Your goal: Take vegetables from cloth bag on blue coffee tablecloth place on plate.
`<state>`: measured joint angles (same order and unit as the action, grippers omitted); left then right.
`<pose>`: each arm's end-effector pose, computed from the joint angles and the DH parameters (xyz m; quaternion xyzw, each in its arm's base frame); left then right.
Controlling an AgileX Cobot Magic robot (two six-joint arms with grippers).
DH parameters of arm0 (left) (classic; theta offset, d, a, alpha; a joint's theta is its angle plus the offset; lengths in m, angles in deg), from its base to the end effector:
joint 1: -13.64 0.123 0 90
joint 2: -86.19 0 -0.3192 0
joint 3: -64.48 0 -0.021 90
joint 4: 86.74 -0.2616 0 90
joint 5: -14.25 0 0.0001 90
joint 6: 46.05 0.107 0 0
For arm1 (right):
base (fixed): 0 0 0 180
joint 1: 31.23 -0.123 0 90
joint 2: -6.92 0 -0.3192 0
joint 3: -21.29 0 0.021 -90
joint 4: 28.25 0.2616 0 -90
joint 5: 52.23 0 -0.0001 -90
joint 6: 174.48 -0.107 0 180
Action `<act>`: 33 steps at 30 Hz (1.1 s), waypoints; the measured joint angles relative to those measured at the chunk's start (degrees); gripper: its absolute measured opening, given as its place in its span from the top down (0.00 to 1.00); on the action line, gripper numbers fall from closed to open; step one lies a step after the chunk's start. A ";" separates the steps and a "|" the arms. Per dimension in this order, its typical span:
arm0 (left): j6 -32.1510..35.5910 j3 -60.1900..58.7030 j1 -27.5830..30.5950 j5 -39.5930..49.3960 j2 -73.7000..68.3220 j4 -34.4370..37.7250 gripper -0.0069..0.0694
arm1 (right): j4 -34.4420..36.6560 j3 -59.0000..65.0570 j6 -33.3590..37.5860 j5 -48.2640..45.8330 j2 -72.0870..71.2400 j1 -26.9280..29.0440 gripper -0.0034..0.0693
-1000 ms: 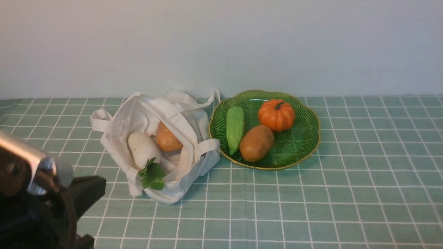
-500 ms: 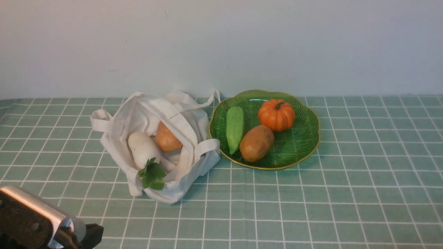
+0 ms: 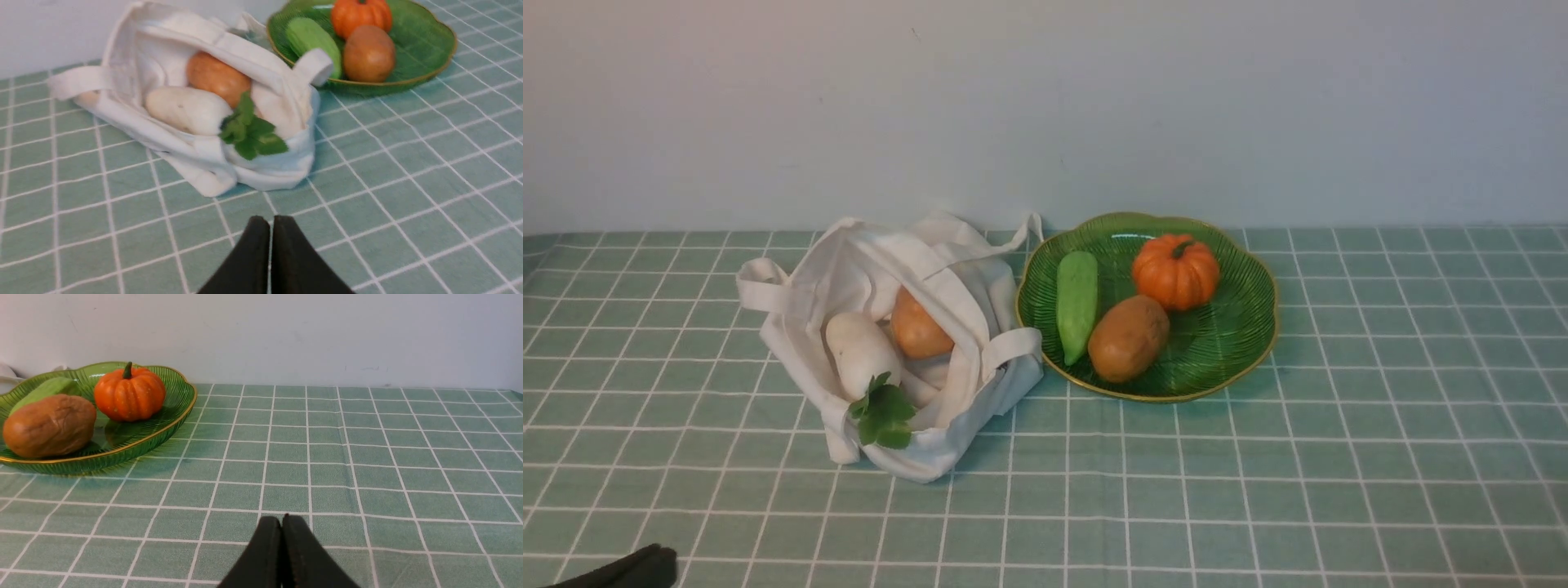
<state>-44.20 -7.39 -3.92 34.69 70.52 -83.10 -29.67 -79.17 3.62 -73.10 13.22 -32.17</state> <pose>0.0516 -0.0188 0.2084 0.1190 0.7999 -0.1065 0.5785 0.0446 -0.0002 0.1671 0.0001 0.8023 0.0043 0.5969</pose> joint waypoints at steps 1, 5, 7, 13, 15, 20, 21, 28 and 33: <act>0.00 -1.77 1.91 -0.41 1.94 0.00 0.92 | 0.00 0.00 0.00 0.00 0.00 0.00 0.98; -0.06 -7.18 10.91 -1.24 8.87 -0.05 0.92 | 0.00 0.00 0.00 0.00 0.00 0.00 0.98; -0.57 -7.71 13.20 -1.24 9.26 -0.05 0.92 | 0.00 0.00 0.00 0.00 0.00 0.00 0.98; -0.91 -7.71 18.05 -0.91 9.33 -0.13 0.92 | 0.00 0.00 0.00 0.00 0.00 0.00 0.98; -0.91 -7.73 18.85 -0.25 9.33 -0.29 0.92 | 0.00 0.00 0.00 0.00 0.00 0.00 0.98; -0.91 -7.83 19.11 1.03 9.33 -0.42 0.92 | 0.00 0.00 0.00 0.00 0.00 0.00 0.98; -0.91 -7.83 19.11 1.03 9.33 -0.42 0.92 | 0.00 0.00 0.00 0.00 0.00 0.00 0.98; -0.91 -7.83 19.11 1.03 9.33 -0.47 0.92 | 0.00 0.00 0.00 0.00 0.00 0.00 0.98; -0.91 -7.83 19.11 1.03 9.33 -0.47 0.92 | 0.00 0.00 0.00 0.00 0.00 0.00 0.98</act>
<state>-45.11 -15.23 15.19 35.72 79.85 -83.57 -29.67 -79.17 3.62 -73.10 13.22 -32.17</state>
